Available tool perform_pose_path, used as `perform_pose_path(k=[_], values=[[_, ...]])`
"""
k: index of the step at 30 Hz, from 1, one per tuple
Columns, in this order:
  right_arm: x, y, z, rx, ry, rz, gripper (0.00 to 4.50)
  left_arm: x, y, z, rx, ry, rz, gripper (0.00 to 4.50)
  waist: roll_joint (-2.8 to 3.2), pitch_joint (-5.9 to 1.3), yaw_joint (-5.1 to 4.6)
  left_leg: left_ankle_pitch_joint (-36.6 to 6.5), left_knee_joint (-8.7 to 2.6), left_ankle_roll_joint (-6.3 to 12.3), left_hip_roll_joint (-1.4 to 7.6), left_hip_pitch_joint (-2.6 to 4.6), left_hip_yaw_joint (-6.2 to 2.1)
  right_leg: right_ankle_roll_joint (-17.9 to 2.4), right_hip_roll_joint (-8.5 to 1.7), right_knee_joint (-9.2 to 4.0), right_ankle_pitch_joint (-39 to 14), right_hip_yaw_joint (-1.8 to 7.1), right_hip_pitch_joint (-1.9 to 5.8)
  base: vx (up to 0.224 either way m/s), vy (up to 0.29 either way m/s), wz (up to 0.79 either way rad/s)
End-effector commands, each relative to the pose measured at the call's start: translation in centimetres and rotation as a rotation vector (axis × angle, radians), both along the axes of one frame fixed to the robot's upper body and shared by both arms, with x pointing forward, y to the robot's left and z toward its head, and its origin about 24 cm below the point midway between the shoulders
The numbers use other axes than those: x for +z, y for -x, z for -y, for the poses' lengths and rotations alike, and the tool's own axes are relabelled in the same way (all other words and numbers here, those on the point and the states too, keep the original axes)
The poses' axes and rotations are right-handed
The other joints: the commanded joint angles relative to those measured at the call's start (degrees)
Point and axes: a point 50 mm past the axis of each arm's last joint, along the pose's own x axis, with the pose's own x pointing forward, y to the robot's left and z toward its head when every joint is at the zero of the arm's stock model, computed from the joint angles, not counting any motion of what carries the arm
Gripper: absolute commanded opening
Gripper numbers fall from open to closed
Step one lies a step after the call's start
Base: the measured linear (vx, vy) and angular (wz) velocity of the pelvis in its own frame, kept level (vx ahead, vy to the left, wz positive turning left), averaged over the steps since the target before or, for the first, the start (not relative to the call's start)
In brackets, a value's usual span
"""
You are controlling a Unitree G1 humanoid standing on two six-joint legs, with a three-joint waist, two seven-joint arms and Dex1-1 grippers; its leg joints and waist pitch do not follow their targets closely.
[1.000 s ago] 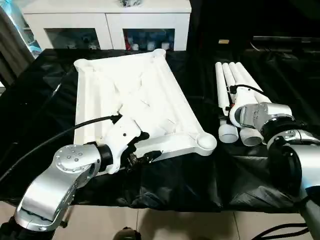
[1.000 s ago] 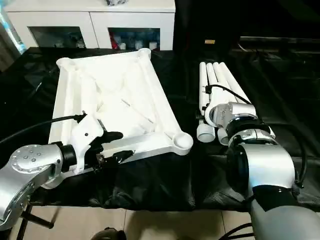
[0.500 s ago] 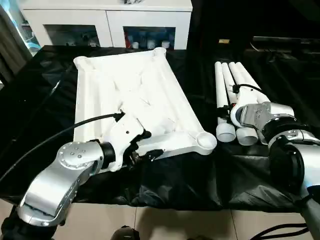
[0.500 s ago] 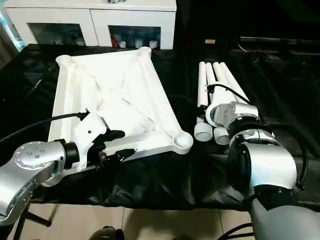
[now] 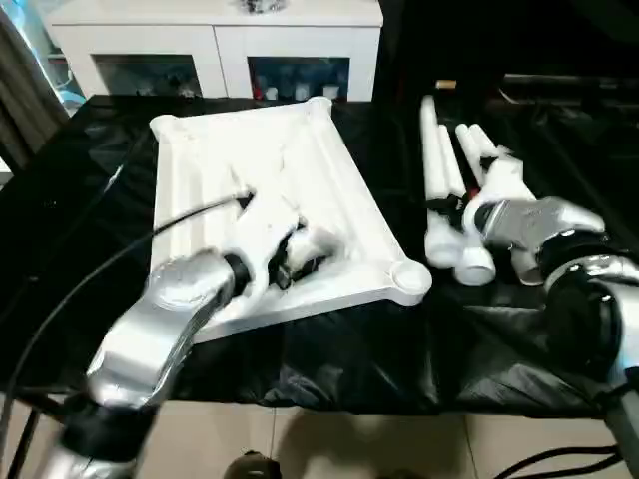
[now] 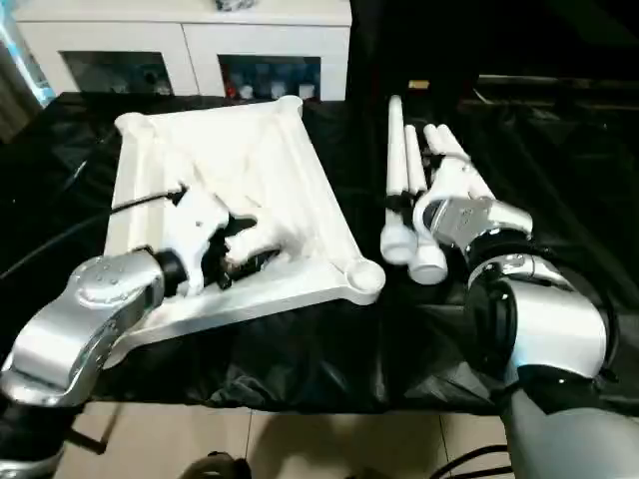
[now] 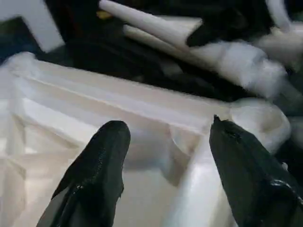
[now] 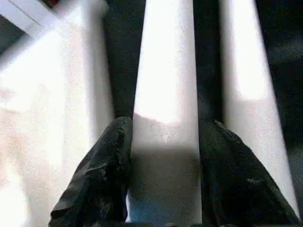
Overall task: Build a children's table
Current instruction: Pick table leg
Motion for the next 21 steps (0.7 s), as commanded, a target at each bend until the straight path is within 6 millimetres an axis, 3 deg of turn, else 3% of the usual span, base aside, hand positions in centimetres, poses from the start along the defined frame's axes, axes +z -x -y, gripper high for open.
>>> perform_pose_path(k=[1, 2, 3, 4, 6, 11, 12, 14, 16, 18, 21], values=[[2.2, -0.5, 0.2, 0.036, -0.057, 0.159, 1.84, 0.8, -0.8, 0.0, 0.038, 0.061, 0.033, 3.10, 0.01, -5.13, 0.26, -5.84, -2.77, 2.46, 1.11, 1.16, -0.16, -16.58, -3.30, -3.22, 6.69, 1.42, 3.39, 0.000, 0.000, 0.00], [2.7, -0.5, 0.2, 0.070, -0.085, 0.235, 1.84, 1.1, -1.2, 0.3, 0.057, 0.118, 0.025, 3.10, -0.11, -5.26, 0.39, -5.25, -2.65, 3.21, 1.21, 1.17, -0.21, -16.90, -3.34, -3.09, 7.57, 1.38, 3.42, 0.000, 0.000, 0.00], [3.0, -0.4, 0.1, 0.095, -0.103, 0.273, 1.84, 1.2, -1.4, 0.4, 0.070, 0.150, 0.017, 3.10, 0.34, -5.10, 0.35, -5.98, -2.56, 4.01, 1.15, 1.11, -0.03, -17.13, -3.26, -3.37, 7.70, 1.36, 3.37, 0.000, 0.000, 0.00], [3.2, -0.2, 0.1, 0.132, -0.114, 0.302, 1.84, 1.5, -1.8, 0.6, 0.082, 0.191, 0.009, 3.10, 0.10, -5.38, 0.60, -4.64, -2.43, 4.53, 1.18, 1.10, -0.23, -17.26, -3.27, -3.03, 9.17, 1.33, 3.67, 0.000, 0.000, 0.00], [3.3, 0.1, 0.0, 0.188, -0.105, 0.356, 1.84, 2.0, -2.3, 1.0, 0.093, 0.256, 0.000, 3.10, 0.33, -5.39, 0.97, -3.99, -2.31, 5.56, 1.28, 1.12, -0.22, -17.56, -3.26, -3.13, 9.25, 1.24, 3.37, 0.000, 0.000, 0.00], [4.0, 2.2, -0.4, 0.348, -0.200, 0.483, 1.84, 3.1, -2.7, 2.5, 0.021, 0.398, -0.074, 3.10, 0.16, -5.51, 2.11, -4.40, -2.40, 6.00, 1.45, 1.36, -0.32, -16.92, -3.40, -3.34, 6.96, 1.28, 3.43, 0.000, 0.000, 0.00], [4.1, 3.2, -0.4, 0.396, -0.225, 0.509, 1.84, 3.4, -2.7, 3.1, -0.026, 0.459, -0.124, 3.10, -0.24, -5.34, 2.20, -4.45, -2.53, 5.93, 1.43, 1.37, -0.20, -16.75, -3.25, -3.57, 5.48, 1.27, 3.32, 0.000, 0.000, 0.00], [4.1, 4.1, -0.4, 0.429, -0.251, 0.523, 1.84, 3.7, -2.7, 3.5, -0.046, 0.497, -0.161, 3.10, 0.09, -5.36, 2.83, -4.56, -2.46, 5.78, 1.59, 1.50, -0.21, -16.36, -3.35, -3.67, 4.14, 1.40, 3.11, 0.000, 0.000, 0.00], [4.0, 5.6, -0.5, 0.488, -0.287, 0.531, 1.84, 4.2, -2.4, 4.3, -0.102, 0.555, -0.220, 3.10, 0.00, -5.23, 3.12, -5.32, -2.63, 5.36, 1.55, 1.39, -0.27, -15.98, -3.49, -3.91, 1.91, 1.43, 3.12, 0.000, 0.000, 0.00], [4.0, 7.3, -1.0, 0.542, -0.314, 0.537, 1.84, 4.6, -2.0, 5.0, -0.150, 0.612, -0.278, 3.10, 0.57, -5.13, 3.24, -6.45, -2.80, 4.51, 1.60, 1.58, -0.42, -14.79, -3.50, -4.32, -0.27, 1.56, 2.96, 0.000, 0.000, 0.00], [3.9, 8.4, -1.5, 0.579, -0.325, 0.545, 1.84, 4.8, -1.9, 5.4, -0.177, 0.644, -0.313, 3.10, 0.59, -5.20, 3.42, -6.77, -2.93, 3.74, 1.56, 1.54, -0.58, -13.77, -3.63, -4.63, -1.65, 1.59, 2.90, 0.000, 0.000, 0.00]])
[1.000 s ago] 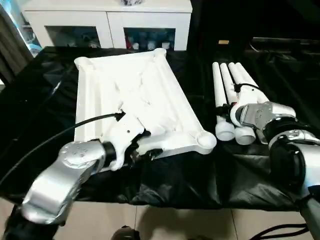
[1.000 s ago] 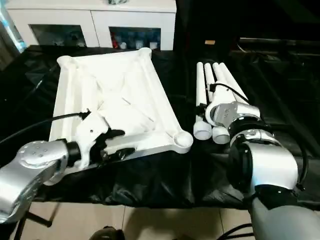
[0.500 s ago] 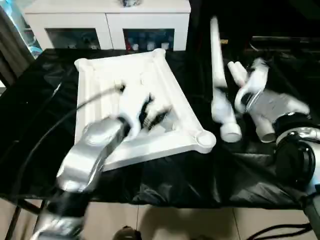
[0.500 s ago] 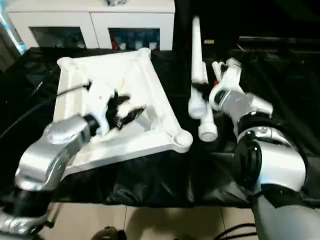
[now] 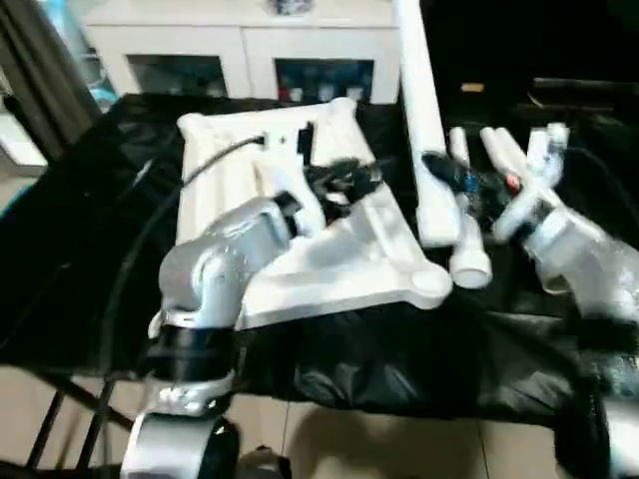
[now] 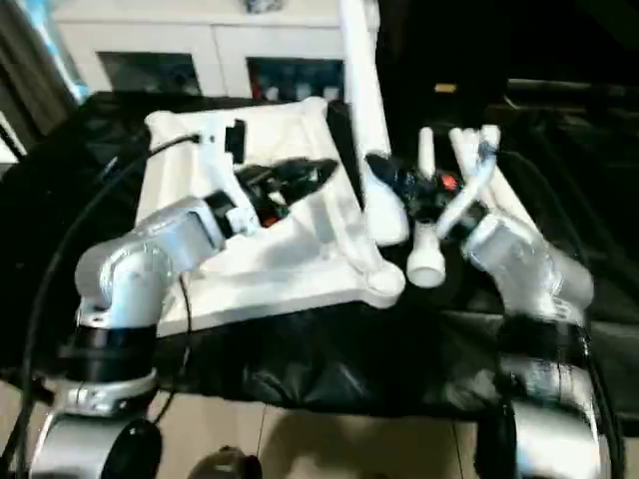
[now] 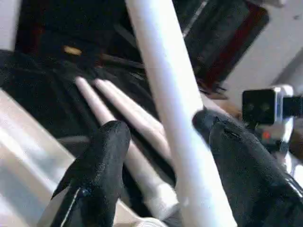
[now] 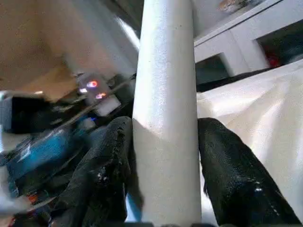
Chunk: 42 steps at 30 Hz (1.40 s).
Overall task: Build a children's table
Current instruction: Pick table leg
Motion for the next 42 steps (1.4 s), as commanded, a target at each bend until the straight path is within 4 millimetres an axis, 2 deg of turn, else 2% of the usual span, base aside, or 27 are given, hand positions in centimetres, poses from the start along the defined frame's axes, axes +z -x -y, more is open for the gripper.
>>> perform_pose_path(k=[1, 2, 3, 4, 6, 7, 8, 10, 11, 14, 16, 18, 19, 23, 25, 28, 29, 32, 33, 35, 36, 42], values=[[1.1, 1.4, -0.9, 0.066, -0.003, 0.052, 1.84, 0.8, 0.2, 0.3, -0.037, 0.052, -0.029, 3.10, -0.59, -4.73, -0.07, -7.36, -3.49, 2.82, 1.39, 1.58, -0.58, -13.53, -3.54, -4.64, -2.95, 1.64, 3.00, 0.000, 0.000, 0.00], [1.1, 1.5, -1.0, 0.069, -0.002, 0.052, 1.84, 0.8, 0.2, 0.3, -0.038, 0.058, -0.032, 3.10, -0.63, -4.70, 0.05, -7.25, -3.44, 2.74, 1.34, 1.58, -0.55, -13.28, -3.56, -4.76, -3.31, 1.69, 3.00, 0.000, 0.000, 0.00], [1.1, 1.7, -1.1, 0.075, 0.006, 0.053, 1.84, 1.0, 0.2, 0.3, -0.042, 0.076, -0.038, 3.10, -0.29, -4.66, -0.11, -7.90, -3.53, 2.49, 1.34, 1.54, -0.69, -13.04, -3.61, -4.85, -4.92, 1.63, 2.89, 0.000, 0.000, 0.00], [1.1, 2.0, -1.2, 0.080, 0.011, 0.053, 1.84, 1.1, 0.2, 0.3, -0.046, 0.088, -0.045, 3.10, -0.48, -4.56, -0.16, -8.35, -3.58, 2.30, 1.28, 1.56, -0.62, -12.59, -3.60, -5.18, -6.17, 1.60, 2.88, 0.000, 0.000, 0.00], [1.0, 2.5, -1.4, 0.094, 0.032, 0.055, 1.84, 1.4, 0.2, 0.4, -0.053, 0.124, -0.057, 3.10, -0.48, -4.44, -0.32, -9.15, -3.70, 1.43, 1.23, 1.57, -0.64, -11.18, -3.64, -5.50, -9.52, 1.69, 2.82, 0.000, 0.000, 0.00], [1.0, 3.0, -1.6, 0.109, 0.054, 0.061, 1.84, 1.6, 0.1, 0.3, -0.054, 0.156, -0.077, 3.10, -0.46, -4.34, -0.47, -9.52, -3.78, 1.14, 1.17, 1.46, -0.67, -10.57, -3.58, -5.66, -10.49, 1.72, 2.86, 0.000, 0.000, 0.00], [1.0, 3.3, -1.7, 0.116, 0.071, 0.064, 1.84, 1.6, 0.1, 0.4, -0.052, 0.161, -0.086, 3.10, -0.42, -4.42, -0.34, -9.60, -3.77, 1.08, 1.26, 1.64, -0.70, -10.32, -3.64, -5.72, -10.66, 1.75, 2.79, 0.000, 0.000, 0.00], [0.9, 3.5, -2.0, 0.123, 0.094, 0.065, 1.84, 1.5, 0.0, 0.4, -0.051, 0.162, -0.096, 3.10, -0.53, -4.25, -0.53, -9.77, -3.93, 0.92, 1.12, 1.41, -0.77, -9.30, -3.57, -5.95, -11.94, 1.73, 2.78, 0.000, 0.000, 0.00], [0.9, 3.6, -2.1, 0.127, 0.106, 0.065, 1.84, 1.5, 0.0, 0.4, -0.051, 0.167, -0.101, 3.45, -0.53, -4.31, -0.54, -9.72, -3.94, 0.91, 1.15, 1.44, -0.81, -9.08, -3.61, -5.93, -12.15, 1.74, 2.76, 0.000, 0.000, 0.00], [0.6, 4.0, -2.9, 0.135, 0.154, 0.064, 1.84, 1.7, 0.2, 0.6, -0.067, 0.203, -0.123, 3.50, -0.48, -4.38, -0.52, -8.74, -3.88, 0.69, 1.16, 1.40, -0.80, -8.69, -3.54, -5.82, -11.21, 1.81, 2.67, 0.000, 0.000, 0.00], [0.6, 4.0, -3.2, 0.124, 0.178, 0.071, 1.84, 1.7, 0.3, 0.7, -0.065, 0.196, -0.134, 3.80, -0.39, -4.46, -0.57, -8.31, -3.90, 0.72, 1.24, 1.41, -0.88, -8.89, -3.47, -5.71, -9.83, 1.75, 2.64, 0.000, 0.000, 0.00], [0.7, 3.7, -3.4, 0.086, 0.209, 0.080, 1.84, 1.3, 0.2, 0.9, -0.042, 0.166, -0.168, 3.87, -0.33, -4.56, -0.66, -7.60, -3.89, 0.68, 1.30, 1.41, -0.88, -9.24, -3.43, -5.51, -7.63, 1.74, 2.56, 0.000, 0.000, 0.00], [0.7, 3.7, -3.5, 0.082, 0.214, 0.082, 1.84, 1.2, 0.2, 0.9, -0.037, 0.161, -0.174, 3.68, -0.30, -4.57, -0.64, -7.69, -3.89, 0.68, 1.29, 1.42, -0.86, -9.34, -3.46, -5.52, -7.45, 1.73, 2.56, 0.000, 0.000, 0.00], [0.4, 3.0, -4.4, -0.021, 0.363, 0.118, 1.84, 0.4, -0.1, 1.2, 0.041, 0.096, -0.239, 3.62, -0.40, -4.62, -0.76, -6.79, -3.86, 0.24, 1.37, 1.34, -0.89, -8.90, -3.48, -5.39, -6.01, 1.74, 2.56, 0.000, 0.000, 0.00], [0.3, 2.8, -4.9, -0.040, 0.396, 0.121, 1.84, 0.3, -0.2, 1.3, 0.067, 0.083, -0.248, 3.22, -0.35, -4.60, -0.83, -6.84, -3.91, 0.26, 1.25, 1.37, -0.85, -8.84, -3.46, -5.46, -6.06, 1.75, 2.60, 0.000, 0.000, 0.00], [0.3, 3.0, -5.8, -0.037, 0.429, 0.142, 1.84, 0.3, -0.1, 1.8, 0.082, 0.086, -0.259, 3.21, -0.29, -4.61, -0.84, -7.44, -4.01, 0.11, 1.35, 1.42, -0.91, -8.50, -3.51, -5.44, -6.19, 1.81, 2.64, 0.000, 0.000, 0.00], [0.2, 3.1, -6.2, -0.042, 0.442, 0.144, 1.84, 0.4, -0.1, 2.1, 0.096, 0.091, -0.265, 2.90, -0.26, -4.59, -0.89, -7.61, -4.06, 0.22, 1.33, 1.42, -0.88, -8.60, -3.48, -5.52, -5.78, 1.79, 2.58, 0.000, 0.000, 0.00], [-0.2, 3.2, -6.7, -0.048, 0.463, 0.148, 1.84, 0.3, -0.3, 2.3, 0.132, 0.099, -0.286, 2.64, -0.09, -4.74, -0.94, -7.01, -4.02, 0.10, 1.36, 1.39, -0.96, -8.74, -3.41, -5.28, -3.31, 1.77, 2.68, 0.000, 0.000, 0.00], [-0.2, 3.2, -6.7, -0.048, 0.464, 0.148, 1.84, 0.3, -0.3, 2.3, 0.133, 0.099, -0.287, 2.64, -0.12, -4.70, -0.96, -7.11, -4.03, 0.14, 1.34, 1.37, -0.94, -8.79, -3.39, -5.33, -3.16, 1.78, 2.66, 0.000, 0.000, 0.00], [-0.2, 3.1, -6.8, -0.055, 0.470, 0.150, 1.84, 0.1, -0.5, 2.2, 0.161, 0.095, -0.298, 2.31, -0.16, -4.67, -0.99, -7.49, -4.02, 0.05, 1.27, 1.38, -0.88, -8.84, -3.37, -5.36, -3.36, 1.80, 2.68, 0.000, 0.000, 0.00], [-0.2, 3.1, -6.8, -0.060, 0.475, 0.151, 1.84, 0.1, -0.7, 2.1, 0.174, 0.096, -0.302, 2.31, 0.00, -4.66, -0.94, -7.80, -4.05, -0.06, 1.27, 1.41, -0.89, -8.75, -3.44, -5.38, -3.86, 1.81, 2.68, 0.000, 0.000, 0.00], [-0.2, 3.0, -6.9, -0.063, 0.499, 0.160, 1.84, 0.3, -1.1, 1.6, 0.204, 0.121, -0.300, 2.01, -0.19, -4.62, -1.02, -8.38, -4.11, -0.49, 1.23, 1.38, -0.89, -8.30, -3.48, -5.47, -4.76, 1.87, 2.68, 0.000, 0.000, 0.00]])
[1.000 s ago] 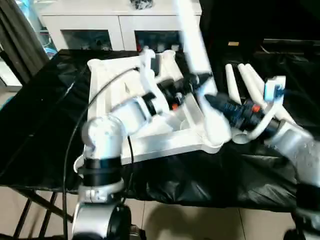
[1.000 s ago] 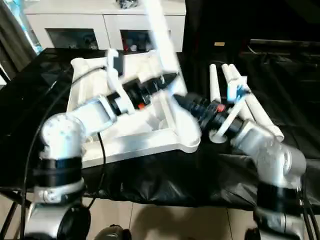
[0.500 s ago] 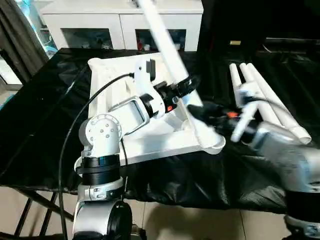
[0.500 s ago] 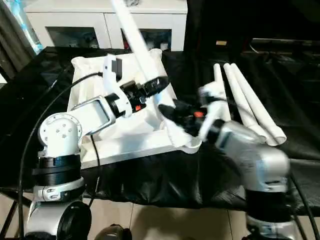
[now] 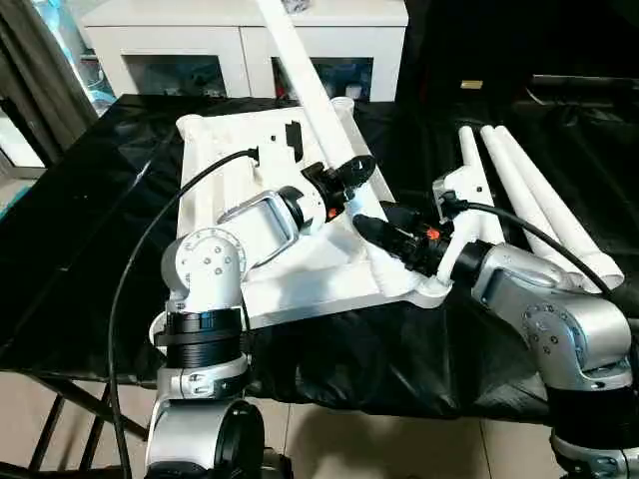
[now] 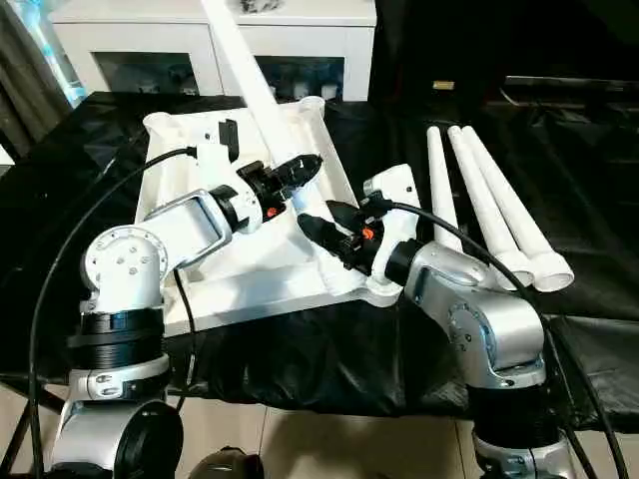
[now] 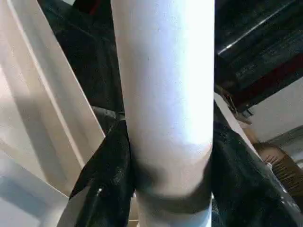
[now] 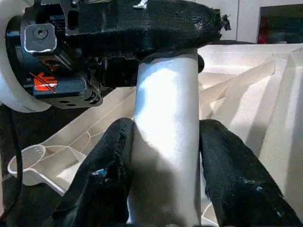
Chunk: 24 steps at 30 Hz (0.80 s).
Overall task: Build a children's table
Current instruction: Pick table leg
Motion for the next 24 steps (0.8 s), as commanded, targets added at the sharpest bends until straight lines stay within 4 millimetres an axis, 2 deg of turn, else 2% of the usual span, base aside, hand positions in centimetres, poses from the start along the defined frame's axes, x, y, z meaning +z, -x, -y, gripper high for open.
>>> perform_pose_path(k=[1, 10, 11, 12, 15, 16, 19, 20, 24], values=[[0.8, 0.1, -0.2, 0.013, 0.010, 0.047, 1.84, 1.1, 0.2, 2.1, -0.013, 0.073, 0.005, 2.01, -0.52, -4.54, -0.34, -8.24, -3.86, -0.37, 1.35, 1.71, -0.85, -9.00, -3.42, -4.56, -5.10, 1.82, 2.70, 0.000, 0.000, 0.00], [1.0, 0.2, -0.3, 0.031, 0.009, 0.039, 1.84, 1.6, 0.4, 2.3, -0.050, 0.089, 0.087, 1.90, -0.56, -4.58, -0.31, -7.48, -3.74, 0.13, 1.40, 1.75, -0.79, -9.19, -3.39, -4.49, -4.16, 1.86, 2.72, 0.000, 0.000, 0.00], [1.1, 0.3, -0.2, 0.045, -0.010, 0.024, 2.40, 1.7, 0.5, 2.3, -0.069, 0.079, 0.112, 1.90, -0.52, -4.57, -0.32, -7.48, -3.78, 0.18, 1.40, 1.73, -0.78, -9.19, -3.39, -4.47, -4.23, 1.86, 2.71, 0.000, 0.000, 0.00], [1.2, 0.3, -0.2, 0.052, -0.016, 0.019, 2.54, 1.8, 0.6, 2.2, -0.076, 0.072, 0.126, 1.90, -0.65, -4.58, -0.34, -7.49, -3.77, 0.20, 1.40, 1.74, -0.77, -9.20, -3.37, -4.48, -4.20, 1.85, 2.73, 0.000, 0.000, 0.00], [1.6, 0.4, 0.9, 0.112, -0.023, -0.002, 2.60, 2.3, 1.0, 1.8, -0.148, 0.015, 0.230, 1.90, -0.72, -4.67, -0.10, -6.69, -3.65, 0.81, 1.50, 1.72, -0.73, -9.45, -3.48, -4.31, -3.59, 1.89, 2.87, 0.000, 0.000, 0.00], [1.6, 0.5, 1.2, 0.132, -0.013, -0.010, 2.88, 2.6, 1.2, 1.6, -0.172, 0.000, 0.266, 1.89, -0.84, -4.69, -0.05, -6.50, -3.61, 0.84, 1.45, 1.70, -0.75, -9.36, -3.46, -4.30, -3.47, 1.86, 2.89, 0.000, 0.000, 0.00], [1.7, 0.4, 1.8, 0.160, -0.011, -0.027, 3.02, 2.7, 1.4, 1.5, -0.213, -0.008, 0.294, 1.88, -0.87, -4.65, -0.16, -5.81, -3.47, 1.36, 1.45, 1.68, -0.58, -10.14, -3.51, -4.12, -2.76, 1.89, 2.87, 0.000, 0.000, 0.00], [1.8, 0.5, 2.2, 0.185, -0.018, -0.040, 3.14, 2.9, 1.6, 1.3, -0.238, -0.011, 0.310, 1.88, -1.07, -4.61, -0.27, -5.75, -3.45, 1.54, 1.34, 1.59, -0.57, -10.53, -3.51, -4.09, -3.18, 1.84, 2.97, 0.000, 0.000, 0.00], [2.0, 0.6, 3.1, 0.267, -0.024, -0.092, 3.44, 3.1, 2.1, 0.9, -0.322, -0.013, 0.365, 1.88, -1.09, -4.56, -0.33, -5.96, -3.38, 1.83, 1.42, 1.74, -0.48, -10.69, -3.46, -4.29, -5.19, 1.86, 2.83, 0.000, 0.000, 0.00]])
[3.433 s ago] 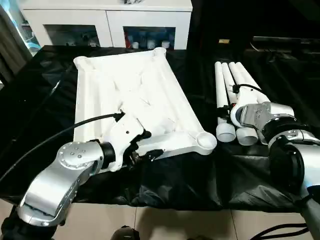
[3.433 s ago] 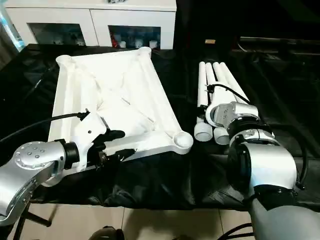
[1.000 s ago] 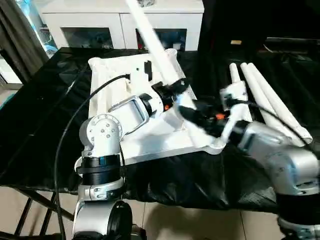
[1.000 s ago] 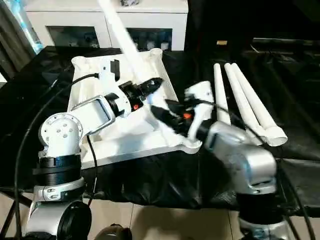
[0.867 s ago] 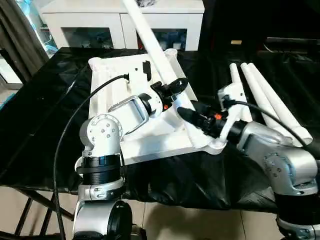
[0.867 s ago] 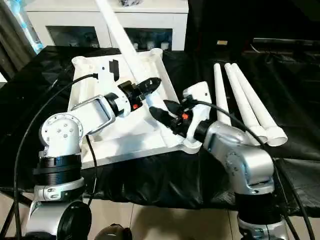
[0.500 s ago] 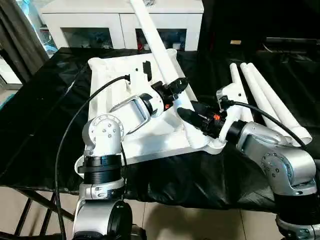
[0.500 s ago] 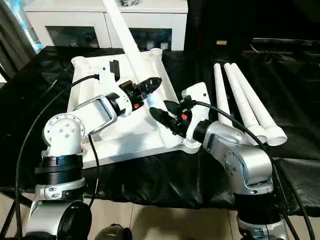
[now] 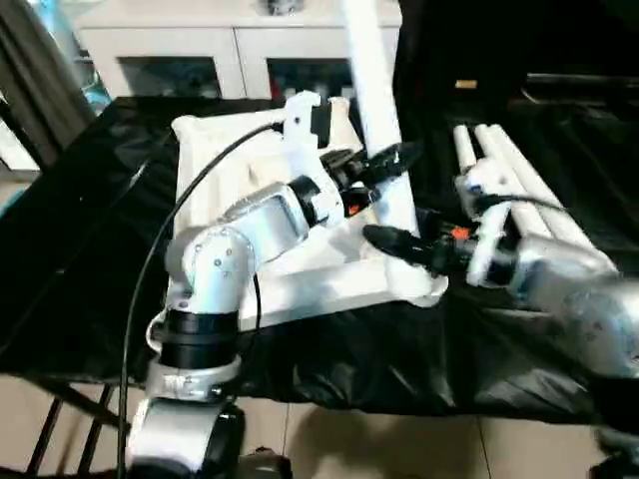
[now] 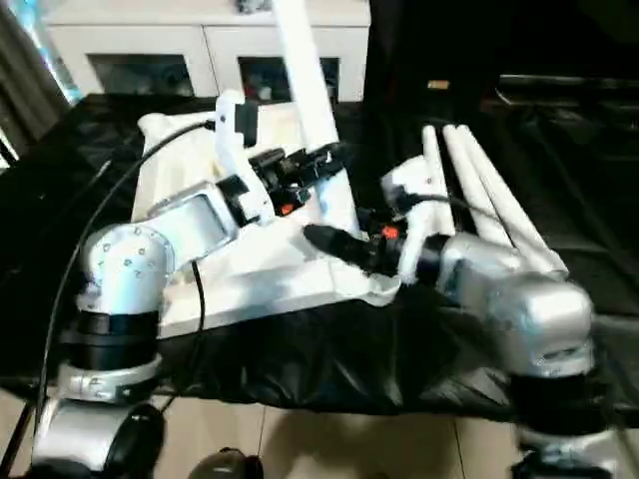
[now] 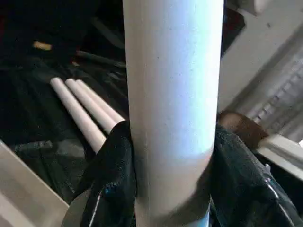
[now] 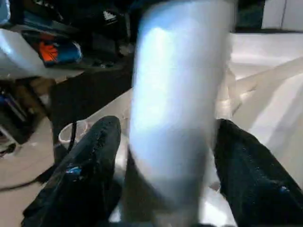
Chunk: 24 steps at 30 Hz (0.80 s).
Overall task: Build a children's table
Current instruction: Pick table leg
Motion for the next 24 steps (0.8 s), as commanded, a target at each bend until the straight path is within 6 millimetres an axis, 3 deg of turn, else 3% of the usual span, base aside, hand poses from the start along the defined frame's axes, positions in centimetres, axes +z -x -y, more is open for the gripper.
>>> perform_pose_path(k=[1, 6, 12, 24], values=[[0.5, 0.1, 0.3, 0.061, -0.019, -0.029, 3.50, 0.6, 0.8, -0.1, -0.076, 0.011, 0.058, 1.88, -1.10, -4.63, -0.18, -5.85, -3.35, 1.82, 1.36, 1.77, -0.54, -10.76, -3.45, -4.30, -5.28, 1.80, 2.94, 0.000, 0.000, 0.00], [0.7, -0.2, 0.8, 0.110, -0.013, -0.043, 4.03, 0.7, 1.3, 0.0, -0.156, 0.013, 0.085, 1.88, -1.17, -4.76, -0.07, -5.04, -3.18, 2.45, 1.49, 1.77, -0.39, -12.16, -3.49, -3.97, -3.86, 1.77, 2.84, 0.000, 0.000, 0.00], [1.0, -0.5, 1.2, 0.189, -0.011, -0.083, 4.33, 1.0, 1.8, 0.4, -0.243, 0.015, 0.103, 1.88, -1.18, -4.73, 0.07, -5.37, -3.08, 2.70, 1.50, 1.73, -0.35, -12.74, -3.52, -3.92, -4.33, 1.72, 2.88, 0.000, 0.000, 0.00], [0.5, 0.2, 1.0, 0.363, 0.023, -0.184, 4.33, 1.0, 2.1, 1.0, -0.321, -0.003, 0.116, 1.88, -1.34, -4.81, 0.25, -5.31, -2.98, 3.11, 1.62, 1.76, -0.40, -13.31, -3.59, -3.89, -4.86, 1.67, 2.90, 0.000, 0.000, 0.00]])
